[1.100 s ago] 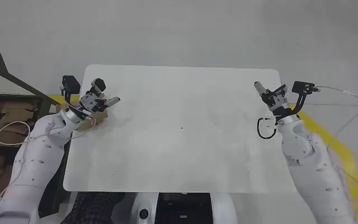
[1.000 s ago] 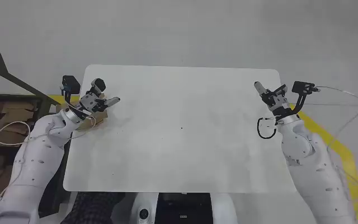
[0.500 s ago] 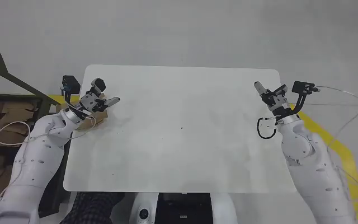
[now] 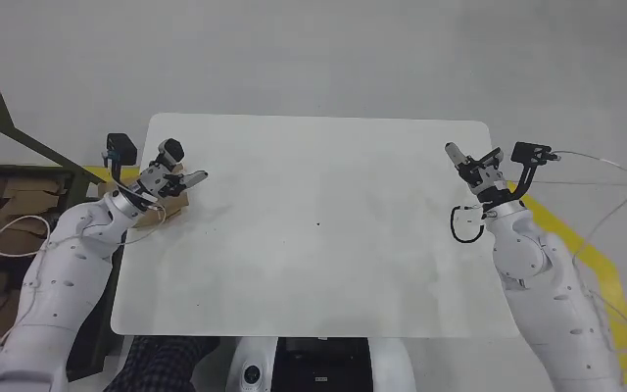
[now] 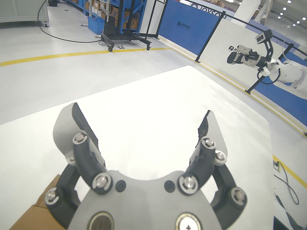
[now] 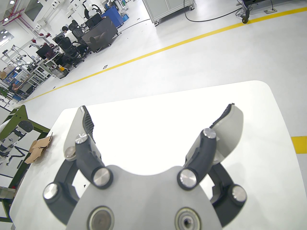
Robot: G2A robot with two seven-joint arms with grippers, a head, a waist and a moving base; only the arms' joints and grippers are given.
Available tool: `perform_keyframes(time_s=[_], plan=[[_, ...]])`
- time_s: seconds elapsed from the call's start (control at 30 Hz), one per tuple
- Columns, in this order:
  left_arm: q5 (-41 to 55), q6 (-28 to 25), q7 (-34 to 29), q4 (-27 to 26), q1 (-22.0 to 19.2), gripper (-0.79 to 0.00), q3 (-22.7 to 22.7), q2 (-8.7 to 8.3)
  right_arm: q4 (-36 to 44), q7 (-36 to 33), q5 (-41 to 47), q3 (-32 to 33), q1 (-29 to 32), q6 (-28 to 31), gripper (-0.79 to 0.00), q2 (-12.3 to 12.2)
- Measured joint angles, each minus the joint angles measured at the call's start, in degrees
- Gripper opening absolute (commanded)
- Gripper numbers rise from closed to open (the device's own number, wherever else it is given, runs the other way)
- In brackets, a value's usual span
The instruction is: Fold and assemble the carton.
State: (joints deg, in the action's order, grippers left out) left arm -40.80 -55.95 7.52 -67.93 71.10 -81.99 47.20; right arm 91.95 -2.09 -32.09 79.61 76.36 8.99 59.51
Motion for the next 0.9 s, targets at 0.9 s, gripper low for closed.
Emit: perform_keyframes(time_s=[0.9], plan=[[82.12,-0.54,-55.26,24.82,-0.78,0.000,-6.76,-4.69,0.00,0.00,0.00,0.00,0.00,0.00,0.000,0.00]])
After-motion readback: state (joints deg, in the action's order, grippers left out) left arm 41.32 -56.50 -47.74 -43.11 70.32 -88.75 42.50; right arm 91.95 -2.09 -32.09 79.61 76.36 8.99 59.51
